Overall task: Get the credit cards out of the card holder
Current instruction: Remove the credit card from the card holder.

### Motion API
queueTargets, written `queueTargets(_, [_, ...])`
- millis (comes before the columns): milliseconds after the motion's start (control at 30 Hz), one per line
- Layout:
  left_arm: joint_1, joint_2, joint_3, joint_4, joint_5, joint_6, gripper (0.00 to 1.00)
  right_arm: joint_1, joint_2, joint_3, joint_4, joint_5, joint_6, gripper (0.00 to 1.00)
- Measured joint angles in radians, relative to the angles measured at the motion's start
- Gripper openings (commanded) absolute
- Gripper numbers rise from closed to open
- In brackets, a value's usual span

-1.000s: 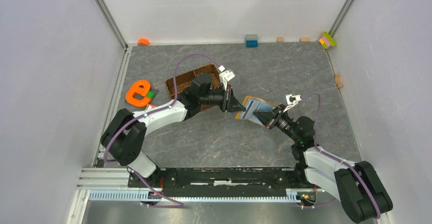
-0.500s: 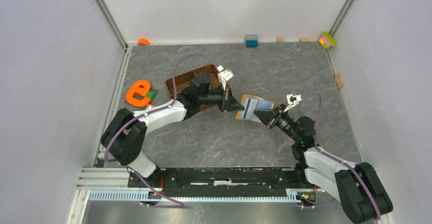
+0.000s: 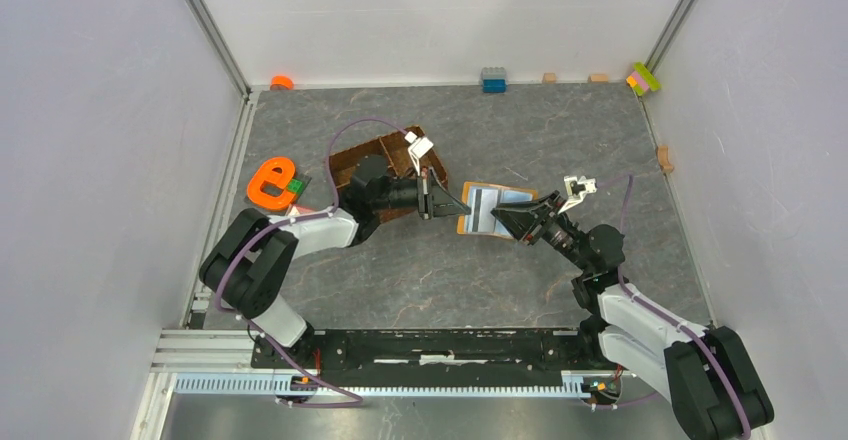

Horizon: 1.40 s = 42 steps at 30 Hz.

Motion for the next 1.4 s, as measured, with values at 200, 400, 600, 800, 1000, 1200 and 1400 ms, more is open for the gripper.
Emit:
queueTargets(200, [0.027,0.001,-0.048,0.183,0.037,-0.113,0.02,-0.004,0.002,0.0,0.002,-0.021,0.002,0.46])
queueTargets(400, [0.039,0.029,-0.055,0.333,0.072,-0.209,0.02,-0.02,0.081,0.002,0.103,-0.093,0.063,0.41])
queueTargets(600, [0.039,0.037,-0.055,0.385,0.093,-0.243,0.02,-0.023,0.2,0.002,0.28,-0.167,0.168,0.4])
queueTargets(800, [0.042,0.037,-0.055,0.373,0.094,-0.242,0.02,-0.032,0.243,0.002,0.381,-0.199,0.241,0.41])
queueTargets(1000, [0.043,0.029,-0.055,0.359,0.088,-0.238,0.02,-0.035,0.227,0.002,0.377,-0.2,0.245,0.42])
queueTargets(1200, [0.043,0.015,-0.055,0.337,0.088,-0.217,0.02,-0.035,0.184,0.002,0.342,-0.198,0.219,0.36])
queueTargets(1400, [0.043,0.014,-0.055,0.328,0.087,-0.205,0.02,-0.04,0.192,0.0,0.381,-0.211,0.255,0.28])
